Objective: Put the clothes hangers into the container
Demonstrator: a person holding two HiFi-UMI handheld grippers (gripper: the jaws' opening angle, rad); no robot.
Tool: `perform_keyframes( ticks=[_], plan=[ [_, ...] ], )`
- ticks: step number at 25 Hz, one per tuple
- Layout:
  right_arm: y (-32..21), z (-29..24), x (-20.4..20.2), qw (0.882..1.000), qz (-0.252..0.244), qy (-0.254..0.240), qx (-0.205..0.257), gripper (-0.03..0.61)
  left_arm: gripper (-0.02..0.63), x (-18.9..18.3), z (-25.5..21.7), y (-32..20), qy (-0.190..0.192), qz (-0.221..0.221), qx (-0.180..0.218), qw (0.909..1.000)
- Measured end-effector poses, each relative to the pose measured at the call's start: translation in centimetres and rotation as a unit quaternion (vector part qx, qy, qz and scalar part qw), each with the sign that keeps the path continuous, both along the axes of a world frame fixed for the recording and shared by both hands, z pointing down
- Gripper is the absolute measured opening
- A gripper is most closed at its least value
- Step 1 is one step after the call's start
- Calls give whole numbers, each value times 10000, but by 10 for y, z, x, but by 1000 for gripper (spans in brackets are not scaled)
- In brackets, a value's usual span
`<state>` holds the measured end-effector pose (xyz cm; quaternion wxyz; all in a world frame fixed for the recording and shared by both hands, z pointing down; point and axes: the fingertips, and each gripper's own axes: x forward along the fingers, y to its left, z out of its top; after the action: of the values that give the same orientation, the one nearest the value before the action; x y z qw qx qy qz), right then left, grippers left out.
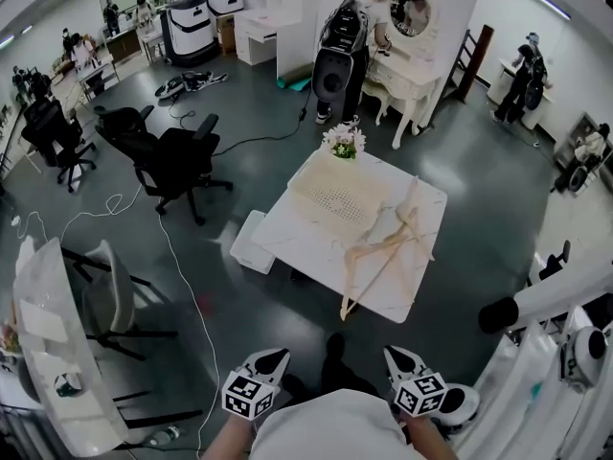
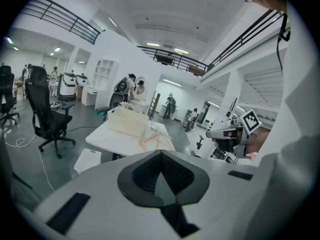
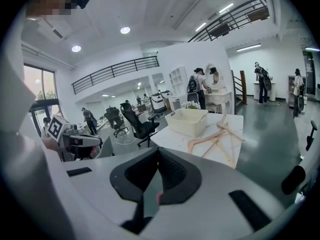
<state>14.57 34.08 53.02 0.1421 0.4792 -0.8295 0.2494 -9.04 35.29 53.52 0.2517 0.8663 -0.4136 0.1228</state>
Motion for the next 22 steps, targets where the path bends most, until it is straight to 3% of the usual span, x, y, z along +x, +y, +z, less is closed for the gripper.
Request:
perform_keyframes(
  ticks=[11, 22],
  plan=[
    [-84, 2, -3, 9986, -496, -183, -32, 18, 8, 10, -13, -55, 11, -473, 8, 9989],
    [-168, 8, 24, 9963, -823, -229, -53, 18, 8, 50, -11, -129, -204, -542, -93, 9983]
  ],
)
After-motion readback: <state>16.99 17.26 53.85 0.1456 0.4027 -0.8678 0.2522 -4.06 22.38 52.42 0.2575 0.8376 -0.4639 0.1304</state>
